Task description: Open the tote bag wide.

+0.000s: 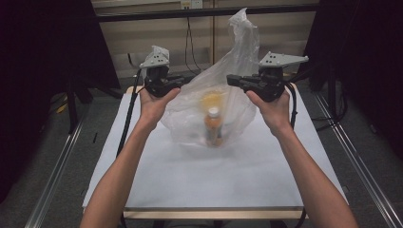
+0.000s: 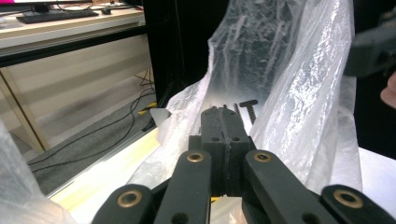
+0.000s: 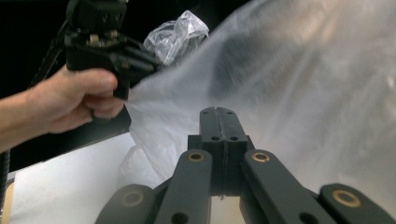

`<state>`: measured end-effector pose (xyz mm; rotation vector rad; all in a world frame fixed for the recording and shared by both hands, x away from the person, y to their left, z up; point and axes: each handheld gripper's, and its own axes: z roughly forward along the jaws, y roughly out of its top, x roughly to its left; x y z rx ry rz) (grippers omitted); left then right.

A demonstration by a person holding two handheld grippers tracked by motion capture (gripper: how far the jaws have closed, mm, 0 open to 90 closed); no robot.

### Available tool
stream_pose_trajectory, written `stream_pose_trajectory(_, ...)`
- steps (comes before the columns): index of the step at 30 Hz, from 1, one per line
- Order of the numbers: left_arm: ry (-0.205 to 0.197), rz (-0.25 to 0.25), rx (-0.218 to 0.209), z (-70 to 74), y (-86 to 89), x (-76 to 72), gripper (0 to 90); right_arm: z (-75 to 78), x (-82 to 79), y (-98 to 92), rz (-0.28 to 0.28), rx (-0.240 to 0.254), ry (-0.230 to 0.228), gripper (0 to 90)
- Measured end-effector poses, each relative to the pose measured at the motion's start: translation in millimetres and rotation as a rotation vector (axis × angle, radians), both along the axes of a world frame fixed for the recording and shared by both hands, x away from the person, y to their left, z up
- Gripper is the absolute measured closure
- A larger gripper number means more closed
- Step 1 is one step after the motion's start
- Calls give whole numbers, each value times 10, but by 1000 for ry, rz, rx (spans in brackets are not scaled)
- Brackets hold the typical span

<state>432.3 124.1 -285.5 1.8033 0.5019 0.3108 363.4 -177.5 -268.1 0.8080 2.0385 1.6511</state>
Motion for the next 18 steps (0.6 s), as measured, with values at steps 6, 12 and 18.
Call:
stream_pose_trajectory(6,1,-41,18,-83,-215,-113,900,191,32,82,6,12,-25,900)
stream_pose_trajectory(12,-2,-97,43,-158,-348,-239,900,285,39,110,7,11,-34,900)
stream_pose_trajectory(18,-21,-170,90,-280,-458,-451,900,277,89,119,-30,-32,-25,900)
